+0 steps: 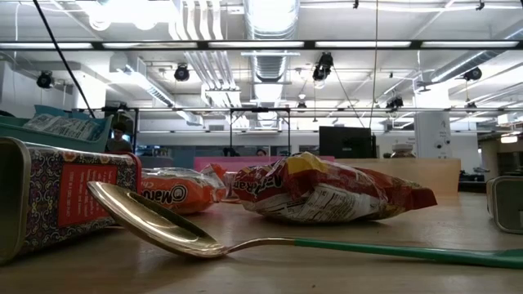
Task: Pick & Place Food Item
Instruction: Put the black spoon into the pink bin
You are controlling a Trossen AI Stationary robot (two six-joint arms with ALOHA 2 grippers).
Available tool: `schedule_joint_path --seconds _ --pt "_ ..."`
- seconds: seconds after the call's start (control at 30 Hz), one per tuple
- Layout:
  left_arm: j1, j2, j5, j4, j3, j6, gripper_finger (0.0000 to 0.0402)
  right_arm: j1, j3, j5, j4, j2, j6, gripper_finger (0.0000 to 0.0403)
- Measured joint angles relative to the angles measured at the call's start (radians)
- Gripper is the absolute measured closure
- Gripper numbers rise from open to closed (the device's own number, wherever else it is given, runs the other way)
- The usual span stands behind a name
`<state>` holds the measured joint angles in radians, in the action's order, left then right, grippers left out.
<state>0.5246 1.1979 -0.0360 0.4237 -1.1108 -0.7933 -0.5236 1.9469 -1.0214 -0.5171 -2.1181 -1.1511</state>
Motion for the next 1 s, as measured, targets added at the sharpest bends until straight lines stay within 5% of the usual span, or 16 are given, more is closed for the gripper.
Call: schedule_joint_path --seconds 0.23,0.47,0.7,1.0 --pt "-0.001 -0.008 0.007 0.017 0.0 0.014 0.0149 0.017 0.005 -0.031 0.013 0.011 0.128 0.0397" --pt "-0.002 -0.069 -0.005 0.038 0.002 0.094 0.0108 0.082 0.006 0.001 -0.09 0.078 0.42 0.0396" --pt "-0.002 -0.129 -0.121 0.125 0.002 0.177 0.0105 0.259 0.004 0.35 -0.324 0.196 0.889 0.0396" --pt "0.0 -0.148 -0.132 0.252 0.005 0.177 0.0105 0.582 -0.054 0.686 -0.318 0.24 1.077 0.0395"
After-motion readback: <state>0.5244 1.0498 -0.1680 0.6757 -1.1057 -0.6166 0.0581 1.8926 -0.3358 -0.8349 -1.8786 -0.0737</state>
